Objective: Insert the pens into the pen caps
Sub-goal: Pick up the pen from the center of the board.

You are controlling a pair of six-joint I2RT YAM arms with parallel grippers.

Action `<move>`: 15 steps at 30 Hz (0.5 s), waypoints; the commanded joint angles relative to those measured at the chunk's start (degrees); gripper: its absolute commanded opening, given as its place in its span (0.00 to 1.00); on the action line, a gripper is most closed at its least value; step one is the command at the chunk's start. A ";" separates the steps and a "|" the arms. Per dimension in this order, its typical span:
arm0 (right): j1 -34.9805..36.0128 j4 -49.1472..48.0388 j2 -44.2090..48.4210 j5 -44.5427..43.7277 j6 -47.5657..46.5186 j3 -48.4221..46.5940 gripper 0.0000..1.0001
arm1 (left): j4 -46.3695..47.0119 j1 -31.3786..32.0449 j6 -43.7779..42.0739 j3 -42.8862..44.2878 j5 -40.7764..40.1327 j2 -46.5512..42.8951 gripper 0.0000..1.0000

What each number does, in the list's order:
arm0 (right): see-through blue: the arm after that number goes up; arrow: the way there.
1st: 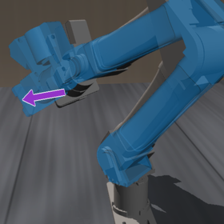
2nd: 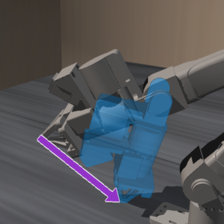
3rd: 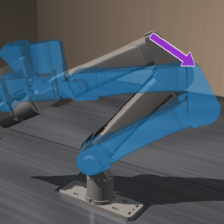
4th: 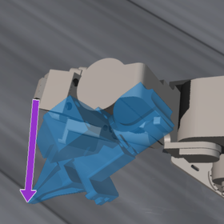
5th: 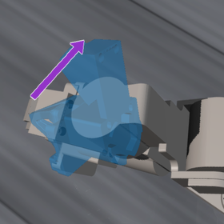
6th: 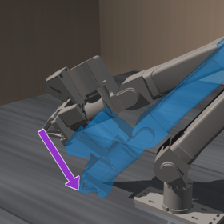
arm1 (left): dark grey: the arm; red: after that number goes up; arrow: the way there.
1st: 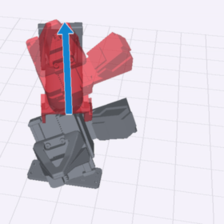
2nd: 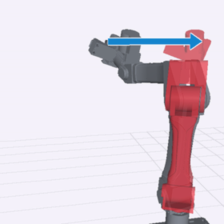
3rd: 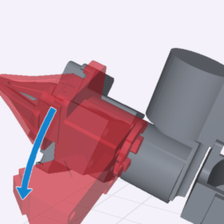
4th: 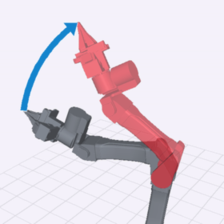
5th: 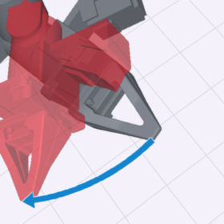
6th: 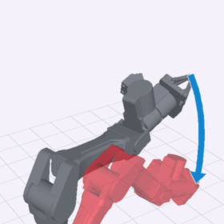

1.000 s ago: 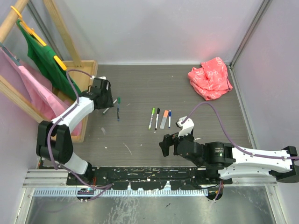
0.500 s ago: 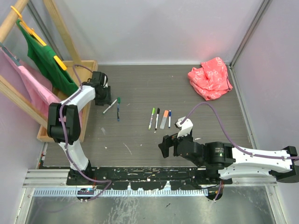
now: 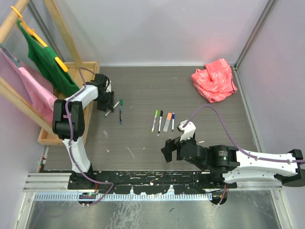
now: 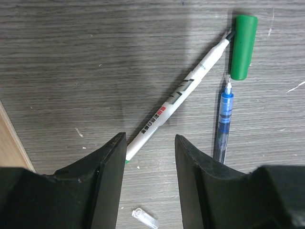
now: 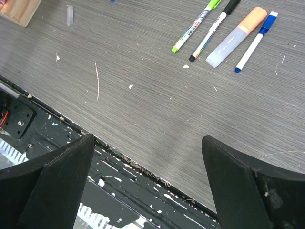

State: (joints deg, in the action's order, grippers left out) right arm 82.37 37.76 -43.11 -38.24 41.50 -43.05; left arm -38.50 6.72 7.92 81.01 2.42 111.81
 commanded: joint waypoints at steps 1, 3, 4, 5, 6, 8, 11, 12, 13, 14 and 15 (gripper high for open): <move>-0.07 -2.34 1.05 0.01 -0.24 -0.04 0.99 | -1.38 -0.29 -1.84 3.32 0.77 0.60 0.46; -0.08 -2.51 1.17 0.01 -0.24 0.06 0.99 | -1.55 -0.30 -2.08 3.60 0.75 1.15 0.46; -0.10 -2.63 1.19 0.01 -0.20 0.07 0.99 | -1.57 -0.33 -2.18 3.58 0.70 1.40 0.46; -0.07 -2.68 1.19 0.05 -0.23 0.08 0.99 | -1.50 -0.38 -2.23 3.58 0.60 1.70 0.46; -0.08 -2.69 1.19 0.09 -0.19 0.07 0.99 | -1.49 -0.35 -2.28 3.66 0.58 1.88 0.46; -0.10 -2.69 1.10 0.08 -0.26 -0.02 0.99 | -1.41 -0.38 -2.31 3.76 0.64 2.45 0.45; -0.10 -2.69 0.86 0.18 -0.41 -0.10 0.99 | -1.39 -0.39 -2.30 3.67 1.02 3.16 0.43; -0.06 -2.69 0.80 0.26 -0.49 -0.17 0.99 | -1.33 -0.38 -2.30 3.69 1.01 3.35 0.42; -0.09 -2.69 0.76 0.27 -0.53 -0.17 0.99 | -1.37 -0.39 -2.30 3.63 1.01 3.52 0.42; -0.02 -2.69 0.75 0.28 -0.55 -0.19 0.99 | -1.33 -0.39 -2.31 3.58 1.01 3.67 0.41; -0.03 -2.69 0.76 0.27 -0.54 -0.19 0.99 | -1.33 -0.39 -2.31 3.54 1.01 3.80 0.41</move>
State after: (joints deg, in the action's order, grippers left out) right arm 82.39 37.69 -42.74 -37.85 41.47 -42.72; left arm -39.66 6.63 6.50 82.85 2.42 115.02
